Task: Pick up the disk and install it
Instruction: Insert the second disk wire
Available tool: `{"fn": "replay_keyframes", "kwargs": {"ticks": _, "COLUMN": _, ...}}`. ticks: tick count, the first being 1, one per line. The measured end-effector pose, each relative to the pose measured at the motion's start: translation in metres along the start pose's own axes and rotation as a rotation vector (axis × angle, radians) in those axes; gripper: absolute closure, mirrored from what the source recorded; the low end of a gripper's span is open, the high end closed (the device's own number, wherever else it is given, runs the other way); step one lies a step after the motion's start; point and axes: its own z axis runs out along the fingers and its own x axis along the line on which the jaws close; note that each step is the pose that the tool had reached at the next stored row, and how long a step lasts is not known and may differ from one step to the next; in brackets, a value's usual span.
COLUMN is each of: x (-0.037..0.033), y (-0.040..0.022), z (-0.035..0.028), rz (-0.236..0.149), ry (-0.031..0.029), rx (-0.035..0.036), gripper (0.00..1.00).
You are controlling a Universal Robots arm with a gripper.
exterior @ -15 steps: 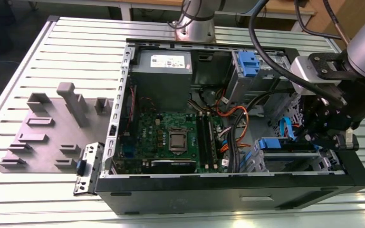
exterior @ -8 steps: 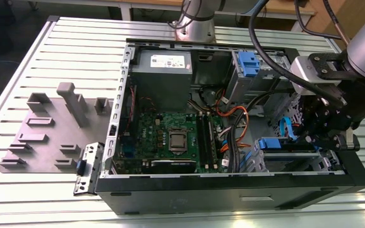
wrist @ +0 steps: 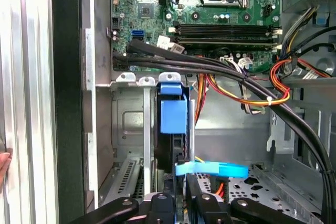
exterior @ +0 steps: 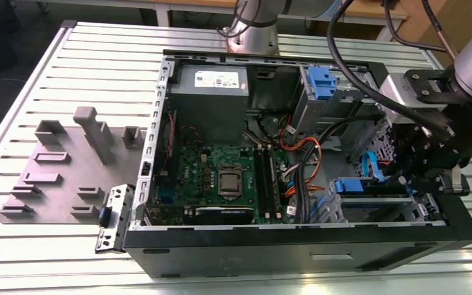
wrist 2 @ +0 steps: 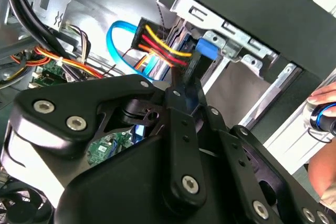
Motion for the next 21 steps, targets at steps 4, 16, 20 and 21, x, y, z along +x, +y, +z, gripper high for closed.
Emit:
{"fn": "replay_keyframes", "kwargs": {"ticks": 4, "x": -0.0003, "y": -0.0075, "z": 0.0016, "rz": 0.000, "ry": 0.0080, "rx": -0.0081, "gripper": 0.76}}
{"fn": "replay_keyframes", "kwargs": {"ticks": 16, "x": -0.0008, "y": -0.0119, "z": 0.0045, "rz": -0.001, "ry": 0.0287, "rx": -0.0254, "gripper": 0.76}}
{"fn": "replay_keyframes", "kwargs": {"ticks": 20, "x": -0.0008, "y": -0.0119, "z": 0.0045, "rz": -0.001, "ry": 0.0287, "rx": -0.0254, "gripper": 0.84}}
{"fn": "replay_keyframes", "kwargs": {"ticks": 21, "x": -0.0008, "y": -0.0119, "z": 0.0044, "rz": -0.001, "ry": 0.0288, "rx": -0.0254, "gripper": 0.84}}
